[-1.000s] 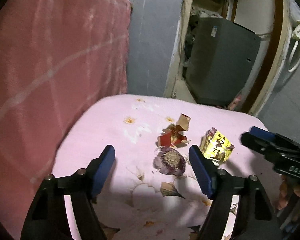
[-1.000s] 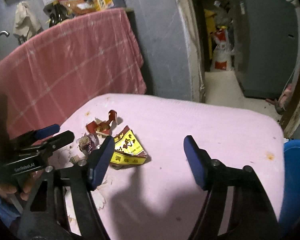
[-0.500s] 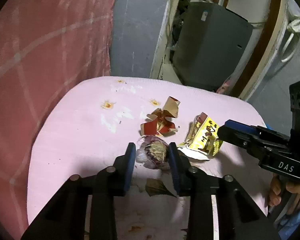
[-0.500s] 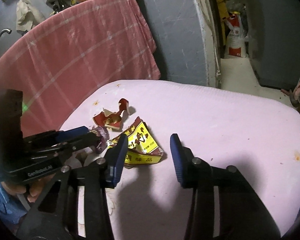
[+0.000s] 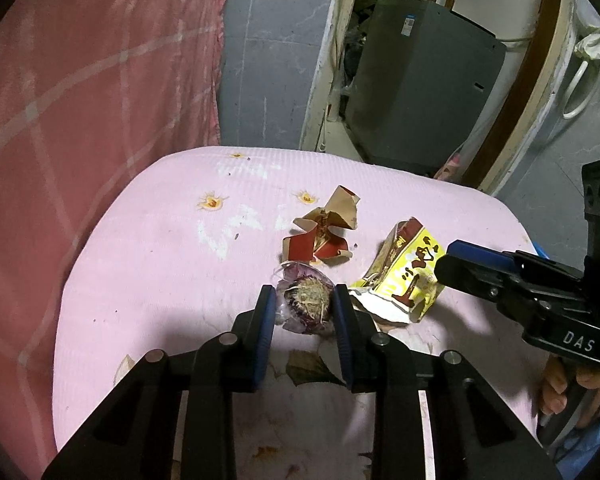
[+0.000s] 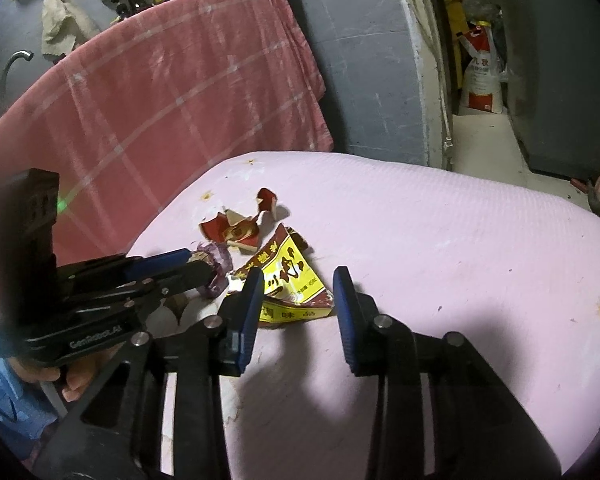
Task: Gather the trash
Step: 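Close the left tool on the purple onion skin while the right tool approaches the yellow packet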
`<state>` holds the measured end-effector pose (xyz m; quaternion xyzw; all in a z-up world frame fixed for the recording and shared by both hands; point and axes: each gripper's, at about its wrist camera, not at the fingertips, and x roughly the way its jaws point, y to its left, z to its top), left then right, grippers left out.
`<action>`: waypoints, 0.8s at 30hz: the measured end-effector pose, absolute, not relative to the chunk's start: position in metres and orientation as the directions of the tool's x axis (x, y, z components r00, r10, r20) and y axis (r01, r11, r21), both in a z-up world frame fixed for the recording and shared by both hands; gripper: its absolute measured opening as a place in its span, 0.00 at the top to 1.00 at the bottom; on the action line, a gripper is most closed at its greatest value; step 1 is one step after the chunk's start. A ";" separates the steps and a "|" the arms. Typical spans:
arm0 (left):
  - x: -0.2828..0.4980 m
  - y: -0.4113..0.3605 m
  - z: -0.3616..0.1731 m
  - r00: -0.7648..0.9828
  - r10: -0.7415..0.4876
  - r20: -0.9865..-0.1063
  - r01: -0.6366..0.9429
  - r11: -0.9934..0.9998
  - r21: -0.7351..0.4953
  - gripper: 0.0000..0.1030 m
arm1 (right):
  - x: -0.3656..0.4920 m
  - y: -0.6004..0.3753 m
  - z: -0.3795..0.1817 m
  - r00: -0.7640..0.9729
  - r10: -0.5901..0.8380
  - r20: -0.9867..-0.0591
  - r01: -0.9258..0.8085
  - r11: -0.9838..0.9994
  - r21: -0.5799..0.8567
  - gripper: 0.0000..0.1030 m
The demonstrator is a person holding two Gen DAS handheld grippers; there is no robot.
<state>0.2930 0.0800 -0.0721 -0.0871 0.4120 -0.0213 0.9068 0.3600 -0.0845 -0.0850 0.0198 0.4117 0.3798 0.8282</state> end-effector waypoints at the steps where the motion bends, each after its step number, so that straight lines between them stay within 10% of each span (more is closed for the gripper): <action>1: 0.292 0.081 -0.072 0.660 -0.111 -0.743 -0.034 0.983 -0.178 0.77 | 0.359 -0.085 -0.085 0.371 0.649 -0.665 -0.615 0.708 0.347 0.64; 24: 0.279 0.085 -0.066 0.678 -0.117 -0.725 -0.024 0.983 -0.181 0.82 | 0.348 -0.065 -0.086 0.393 0.569 -0.722 -0.667 0.717 0.203 0.37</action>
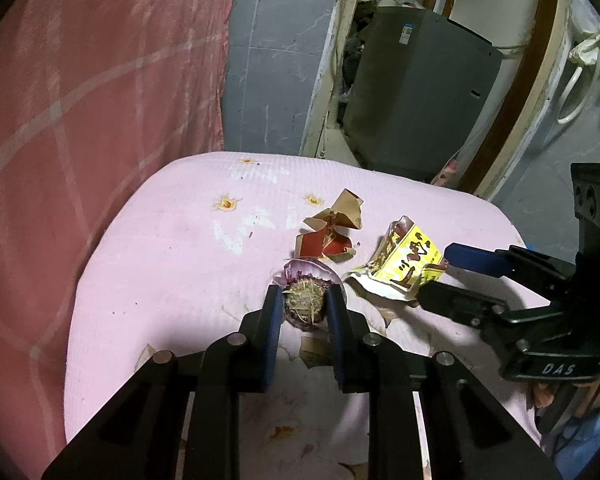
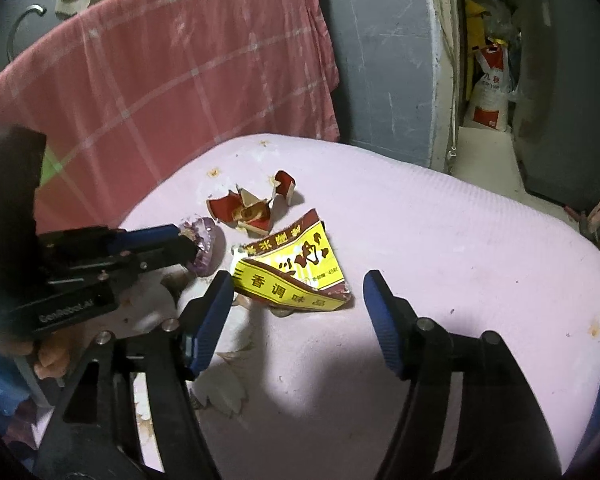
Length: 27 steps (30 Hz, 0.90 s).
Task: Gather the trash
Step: 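Close the left tool on the purple onion skin while the right tool approaches the yellow packet, then grasp the yellow seasoning packet with the right tool while the left tool holds the onion skin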
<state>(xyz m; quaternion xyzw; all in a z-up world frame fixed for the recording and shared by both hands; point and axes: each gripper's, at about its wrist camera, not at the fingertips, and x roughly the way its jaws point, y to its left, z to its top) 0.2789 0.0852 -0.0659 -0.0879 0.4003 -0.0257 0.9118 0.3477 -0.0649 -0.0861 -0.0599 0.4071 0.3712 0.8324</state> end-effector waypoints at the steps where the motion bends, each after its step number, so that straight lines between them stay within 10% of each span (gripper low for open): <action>1: 0.279 0.085 -0.066 0.678 -0.117 -0.725 -0.022 0.984 -0.179 0.82 | 0.347 -0.064 -0.087 0.399 0.561 -0.725 -0.666 0.721 0.192 0.37; 6: 0.279 0.085 -0.065 0.678 -0.115 -0.726 -0.024 0.984 -0.178 0.82 | 0.345 -0.060 -0.088 0.407 0.546 -0.732 -0.672 0.722 0.165 0.47; 12: 0.276 0.072 -0.063 0.684 -0.098 -0.723 -0.009 0.990 -0.143 0.97 | 0.344 -0.062 -0.088 0.418 0.541 -0.730 -0.674 0.723 0.150 0.87; 27: 0.284 0.072 -0.063 0.679 -0.108 -0.726 0.004 0.990 -0.143 0.96 | 0.338 -0.084 -0.079 0.493 0.492 -0.717 -0.623 0.775 0.104 0.89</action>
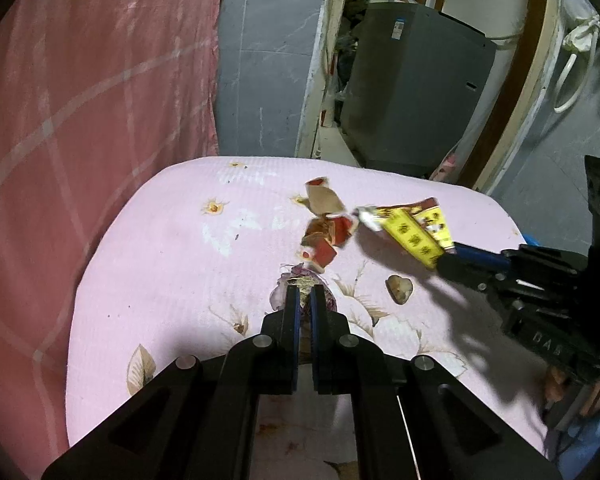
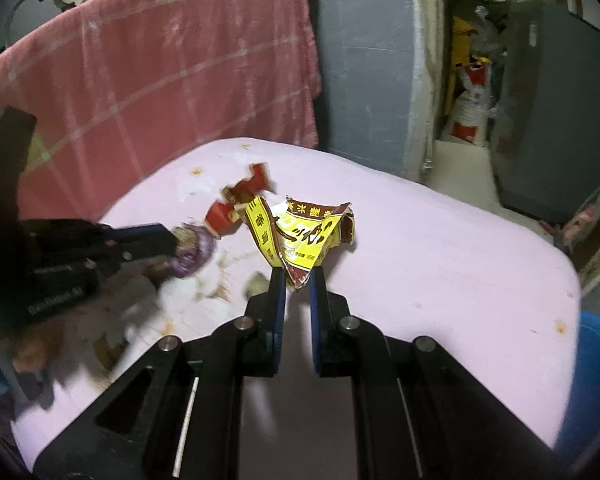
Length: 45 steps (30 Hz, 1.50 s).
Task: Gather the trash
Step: 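Grasp the yellow seasoning packet with the right tool while the left tool holds the onion skin, then lift the onion skin and yellow packet and carry both toward the blue basin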
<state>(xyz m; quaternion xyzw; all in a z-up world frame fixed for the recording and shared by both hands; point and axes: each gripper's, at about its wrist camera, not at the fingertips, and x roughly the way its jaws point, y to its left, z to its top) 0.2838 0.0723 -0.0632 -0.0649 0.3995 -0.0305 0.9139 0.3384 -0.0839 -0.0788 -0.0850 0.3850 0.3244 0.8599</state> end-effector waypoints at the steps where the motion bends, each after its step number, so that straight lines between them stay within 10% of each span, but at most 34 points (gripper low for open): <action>1: 0.284 0.073 -0.062 0.677 -0.111 -0.728 0.009 0.990 -0.142 0.94 | 0.339 -0.089 -0.078 0.504 0.479 -0.719 -0.608 0.788 0.098 0.89; 6: 0.285 0.068 -0.061 0.677 -0.124 -0.725 0.037 0.990 -0.135 0.65 | 0.346 -0.109 -0.077 0.518 0.445 -0.731 -0.558 0.823 0.106 0.87; 14: 0.297 0.075 -0.072 0.633 -0.120 -0.765 0.006 0.989 -0.150 0.65 | 0.355 -0.108 -0.078 0.505 0.470 -0.724 -0.552 0.821 0.147 0.51; 45: 0.286 0.061 -0.069 0.702 -0.097 -0.705 0.042 0.995 -0.096 0.73 | 0.348 -0.111 -0.070 0.603 0.491 -0.629 -0.511 0.843 0.167 0.56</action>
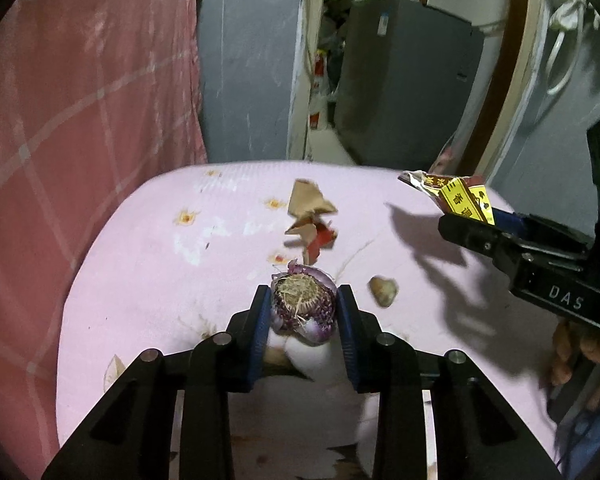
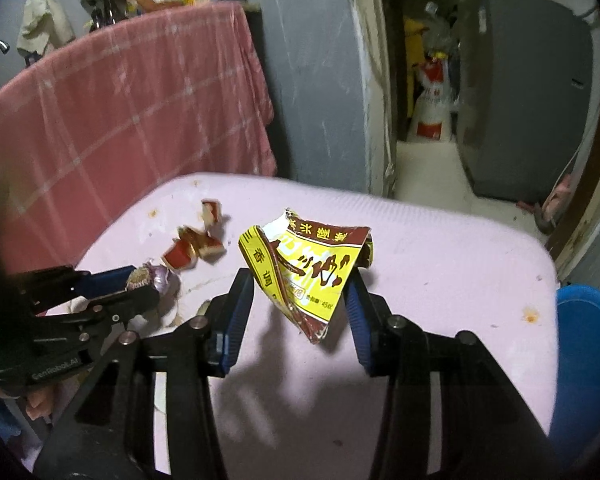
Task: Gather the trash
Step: 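Lift the onion skin and yellow packet and carry both toward the blue basin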
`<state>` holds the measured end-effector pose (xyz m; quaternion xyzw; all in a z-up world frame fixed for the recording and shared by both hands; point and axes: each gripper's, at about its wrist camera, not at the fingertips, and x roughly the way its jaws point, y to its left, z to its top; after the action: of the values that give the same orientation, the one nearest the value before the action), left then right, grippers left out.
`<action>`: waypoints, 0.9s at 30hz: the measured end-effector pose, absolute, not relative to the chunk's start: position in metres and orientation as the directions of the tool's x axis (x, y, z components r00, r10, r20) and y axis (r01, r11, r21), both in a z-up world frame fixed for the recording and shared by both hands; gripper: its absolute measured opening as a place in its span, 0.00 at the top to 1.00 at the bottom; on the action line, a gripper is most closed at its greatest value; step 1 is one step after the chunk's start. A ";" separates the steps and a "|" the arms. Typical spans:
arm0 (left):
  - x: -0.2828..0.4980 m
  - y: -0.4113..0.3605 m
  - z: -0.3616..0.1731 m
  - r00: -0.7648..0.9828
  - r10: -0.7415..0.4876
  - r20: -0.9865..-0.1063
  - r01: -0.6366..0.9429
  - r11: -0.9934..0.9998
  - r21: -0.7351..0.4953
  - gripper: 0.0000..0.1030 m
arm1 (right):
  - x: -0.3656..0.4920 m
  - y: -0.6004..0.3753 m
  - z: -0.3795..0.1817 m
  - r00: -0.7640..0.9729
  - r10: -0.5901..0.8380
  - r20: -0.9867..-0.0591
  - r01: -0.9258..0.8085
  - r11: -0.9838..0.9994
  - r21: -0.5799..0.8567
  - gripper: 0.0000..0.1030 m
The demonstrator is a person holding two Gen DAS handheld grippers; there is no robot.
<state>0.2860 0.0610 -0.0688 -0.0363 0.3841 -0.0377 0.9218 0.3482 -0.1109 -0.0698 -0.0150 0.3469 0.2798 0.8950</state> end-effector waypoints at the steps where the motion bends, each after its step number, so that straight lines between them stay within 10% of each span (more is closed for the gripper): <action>1: 0.285 0.059 -0.066 0.711 -0.101 -0.696 0.042 0.994 -0.101 0.73 | 0.345 -0.114 -0.066 0.623 0.489 -0.610 -0.506 0.847 0.163 0.56; 27: 0.283 -0.068 0.016 0.927 -0.240 -0.288 0.206 0.968 -0.143 0.73 | 0.277 -0.256 0.003 0.980 0.049 -0.192 -0.058 0.997 -0.041 0.56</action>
<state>0.2827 -0.0684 0.0164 -0.0553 0.1533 -0.1138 0.9800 0.2766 -0.2556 0.0029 -0.0231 0.0961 0.0269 0.9947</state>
